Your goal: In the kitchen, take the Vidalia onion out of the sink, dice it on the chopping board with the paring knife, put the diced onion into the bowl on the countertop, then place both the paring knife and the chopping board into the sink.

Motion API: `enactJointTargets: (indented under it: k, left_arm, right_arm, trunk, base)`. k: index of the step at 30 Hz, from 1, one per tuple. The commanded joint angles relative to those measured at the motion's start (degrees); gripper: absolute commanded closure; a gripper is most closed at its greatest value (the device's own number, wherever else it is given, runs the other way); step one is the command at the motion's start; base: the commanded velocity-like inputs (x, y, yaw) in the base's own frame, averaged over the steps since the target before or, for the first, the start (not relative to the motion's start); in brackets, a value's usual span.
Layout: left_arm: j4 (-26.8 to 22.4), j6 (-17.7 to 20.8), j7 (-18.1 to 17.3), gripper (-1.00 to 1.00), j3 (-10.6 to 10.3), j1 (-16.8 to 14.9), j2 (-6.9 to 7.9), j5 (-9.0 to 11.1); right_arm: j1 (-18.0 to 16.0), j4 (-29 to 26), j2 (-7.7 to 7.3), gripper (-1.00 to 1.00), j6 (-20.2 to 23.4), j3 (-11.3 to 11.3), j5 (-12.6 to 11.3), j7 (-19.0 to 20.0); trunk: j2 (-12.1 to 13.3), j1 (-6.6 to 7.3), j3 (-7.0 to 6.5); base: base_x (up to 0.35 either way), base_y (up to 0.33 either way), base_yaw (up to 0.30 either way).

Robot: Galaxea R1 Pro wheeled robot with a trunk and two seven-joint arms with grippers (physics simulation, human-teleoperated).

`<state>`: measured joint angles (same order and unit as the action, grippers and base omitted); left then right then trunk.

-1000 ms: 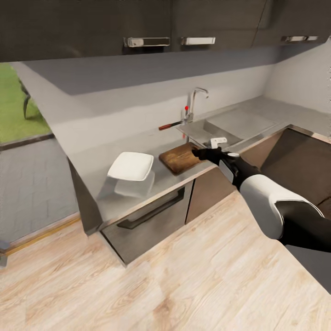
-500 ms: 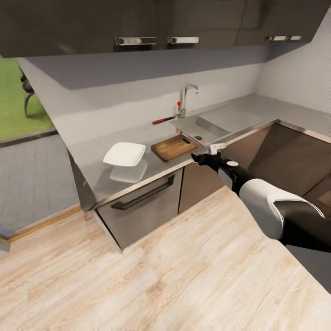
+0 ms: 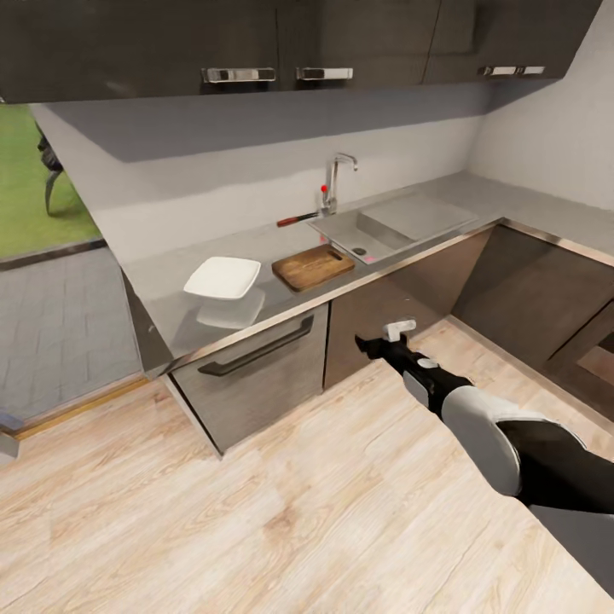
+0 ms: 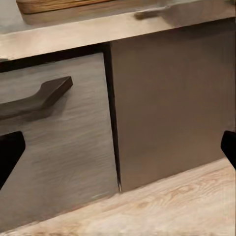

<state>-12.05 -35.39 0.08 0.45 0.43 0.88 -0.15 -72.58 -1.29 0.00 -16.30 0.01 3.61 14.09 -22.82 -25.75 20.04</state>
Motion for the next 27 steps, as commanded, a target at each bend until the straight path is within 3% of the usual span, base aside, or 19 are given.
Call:
enactJointTargets:
  k: [1,5,6,14,15,18,22,27]
  left_arm:
    - [-0.2,-0.1,0.0,-1.00,0.0,0.0,0.00,0.0]
    - [-0.3,-0.1,0.0,-1.00,0.1,0.1,0.00,0.0]
    - [-0.8,-0.2,0.0,-1.00,0.1,0.0,0.00,0.0]
    - [-2.3,-0.2,0.0,-1.00,0.2,0.1,0.12,0.0]
    - [-3.3,-0.2,0.0,-1.00,0.2,0.0,0.20,0.0]
    - [-3.7,-0.2,0.0,-1.00,0.2,0.0,0.29,0.1]
    - [-4.0,-0.2,0.1,-1.00,0.2,0.1,0.41,0.3]
    - [-4.1,-0.2,0.1,-1.00,0.2,0.0,0.43,0.3]
  right_arm:
    - [1.7,0.1,-0.03,-1.00,-1.3,-0.1,0.4,-0.1]
    - [7.5,0.1,-0.13,-1.00,-3.0,-0.1,0.3,-0.3]
    - [13.3,0.1,-0.16,-1.00,-3.8,-0.2,0.3,-0.5]
    - [30.5,0.1,-0.08,-1.00,-12.5,-0.2,0.2,-2.8]
    - [36.3,0.2,-0.02,-1.00,-16.6,-0.2,0.1,-5.2]
    - [41.2,0.2,0.04,-1.00,-21.0,-0.2,0.1,-7.6]
    - [49.2,0.3,0.42,-1.00,-31.0,-0.1,0.1,-12.1]
    - [54.5,0.3,0.76,-1.00,-37.5,-0.1,0.0,-17.5]
  trunk:
    - [-0.1,-0.03,0.08]
    - [-0.1,-0.03,0.08]
    - [-0.1,-0.03,0.08]
    - [-0.1,-0.03,0.08]
    - [-0.1,-0.03,0.08]
    - [-0.1,-0.03,0.08]
    - [-0.1,-0.03,0.08]
    - [-0.1,-0.03,0.08]
  base:
    - [-0.004,-0.004,0.000]
    - [-0.002,-0.002,0.000]
    - [0.000,0.000,0.000]
    - [0.000,0.000,0.000]
    - [0.000,0.000,0.000]
    - [0.000,0.000,0.000]
    - [0.000,0.000,0.000]
    - [0.000,0.000,0.000]
